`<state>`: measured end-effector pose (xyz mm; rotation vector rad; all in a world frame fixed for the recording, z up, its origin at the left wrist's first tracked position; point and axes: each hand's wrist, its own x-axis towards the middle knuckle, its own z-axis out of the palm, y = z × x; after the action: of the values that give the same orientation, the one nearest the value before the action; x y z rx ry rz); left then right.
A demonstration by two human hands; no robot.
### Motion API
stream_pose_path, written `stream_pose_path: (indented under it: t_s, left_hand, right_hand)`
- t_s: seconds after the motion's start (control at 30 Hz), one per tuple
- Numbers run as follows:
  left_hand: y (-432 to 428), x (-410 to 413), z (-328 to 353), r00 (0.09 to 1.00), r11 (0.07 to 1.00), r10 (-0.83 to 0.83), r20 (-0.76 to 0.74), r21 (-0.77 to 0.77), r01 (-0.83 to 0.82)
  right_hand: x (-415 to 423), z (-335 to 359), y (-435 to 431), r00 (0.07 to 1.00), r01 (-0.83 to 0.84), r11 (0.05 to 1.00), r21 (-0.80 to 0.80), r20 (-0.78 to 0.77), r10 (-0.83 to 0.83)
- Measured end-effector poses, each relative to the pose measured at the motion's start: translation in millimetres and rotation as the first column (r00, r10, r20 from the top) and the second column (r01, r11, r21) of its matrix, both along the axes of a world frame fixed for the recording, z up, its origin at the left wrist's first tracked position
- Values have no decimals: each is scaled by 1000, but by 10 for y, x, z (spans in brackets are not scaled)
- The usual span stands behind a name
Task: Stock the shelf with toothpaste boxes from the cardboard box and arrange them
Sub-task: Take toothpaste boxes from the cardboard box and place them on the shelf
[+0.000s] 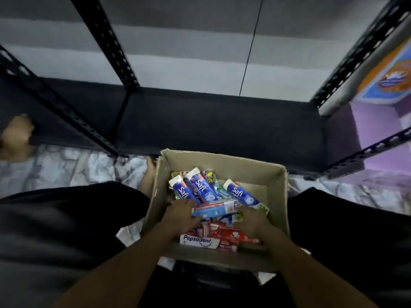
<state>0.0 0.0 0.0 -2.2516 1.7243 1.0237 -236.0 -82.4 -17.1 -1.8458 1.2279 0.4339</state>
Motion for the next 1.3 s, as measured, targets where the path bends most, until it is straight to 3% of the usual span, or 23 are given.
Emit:
stream_pose_path:
  t_s: [0.23,0.33,0.57,0.93,1.1,1.3]
  left_hand:
    - [-79,-27,-250,983,988,149,-110,50,-144]
    - [-139,-40,-290,966,974,226,-123,51,-222]
    - [-185,-50,-371,973,975,215,-87,76,-209]
    - [-254,-19,-374,1000,982,16,-27,187,-11]
    - [-205,-48,-245,959,982,131,-251,167,-90]
    - [-179,-19,27,948,994,79,-308,100,-50]
  right_hand:
    - [-249,-482,65,993,68,988,140,-103,-54]
    - [-268,-578,54,982,76,989,125,-180,-52]
    - [-393,-534,147,944,323,924,204,-140,-299]
    - [-649,-681,47,984,177,968,175,-48,-172]
    - [-524,-303,-10,996,79,976,203,19,-84]
    - [-377,76,-69,993,7,996,94,113,-18]
